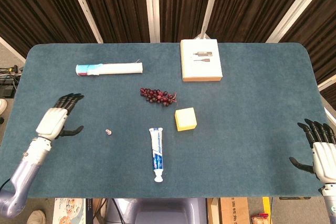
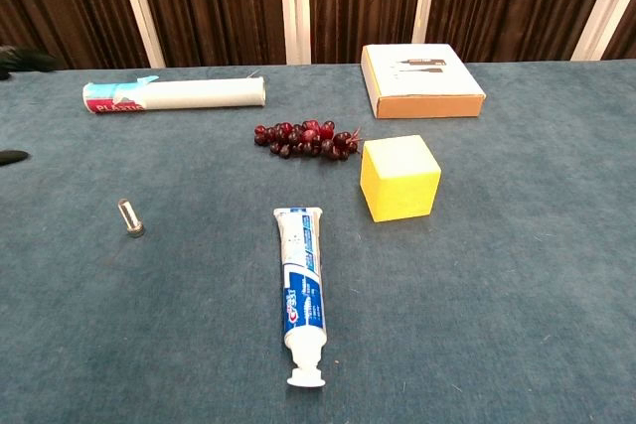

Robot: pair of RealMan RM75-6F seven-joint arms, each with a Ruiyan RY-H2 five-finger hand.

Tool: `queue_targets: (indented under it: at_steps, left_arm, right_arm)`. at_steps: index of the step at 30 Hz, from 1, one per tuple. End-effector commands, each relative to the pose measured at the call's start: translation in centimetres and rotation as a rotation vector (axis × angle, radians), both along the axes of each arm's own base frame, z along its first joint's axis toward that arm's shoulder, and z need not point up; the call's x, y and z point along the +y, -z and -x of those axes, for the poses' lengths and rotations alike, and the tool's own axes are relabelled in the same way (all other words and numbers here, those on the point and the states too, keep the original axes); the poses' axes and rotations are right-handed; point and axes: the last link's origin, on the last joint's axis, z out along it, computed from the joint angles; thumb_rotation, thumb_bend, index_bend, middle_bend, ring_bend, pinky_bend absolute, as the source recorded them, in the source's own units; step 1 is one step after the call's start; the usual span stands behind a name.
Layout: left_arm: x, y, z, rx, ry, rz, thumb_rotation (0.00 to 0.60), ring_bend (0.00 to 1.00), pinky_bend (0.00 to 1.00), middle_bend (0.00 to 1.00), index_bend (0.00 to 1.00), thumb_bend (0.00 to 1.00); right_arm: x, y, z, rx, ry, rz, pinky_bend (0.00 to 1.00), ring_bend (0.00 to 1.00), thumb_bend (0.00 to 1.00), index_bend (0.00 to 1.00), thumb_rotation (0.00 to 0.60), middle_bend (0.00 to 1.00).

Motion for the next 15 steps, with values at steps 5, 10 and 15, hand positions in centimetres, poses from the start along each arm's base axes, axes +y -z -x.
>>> queue_targets:
  at_steps: [5, 10, 15]
  left_arm:
    - [-5.4, -6.0, 2.3, 0.251, -0.219, -0.144, 0.600, 0.00, 0.00, 0.04, 0.10, 0.36]
    - [-8.2, -7.1, 3.5, 0.313, -0.280, -0.206, 0.600, 0.00, 0.00, 0.04, 0.10, 0.35]
    - [-9.9, -7.9, 3.4, 0.297, -0.281, -0.244, 0.600, 0.00, 0.00, 0.04, 0.10, 0.35]
  right_arm:
    - [0.1, -0.1, -0.2, -0.007, -0.011, -0.012, 0.00, 0.08, 0.15, 0.16, 0.600, 0.11]
    - [0.3, -0.2, -0.5, -0.005, -0.050, -0.029, 0.00, 0.08, 0.15, 0.16, 0.600, 0.11]
    - [0.4, -0.4, -0.6, -0.003, -0.083, -0.014, 0.00, 0.08, 0.15, 0.16, 0.600, 0.11]
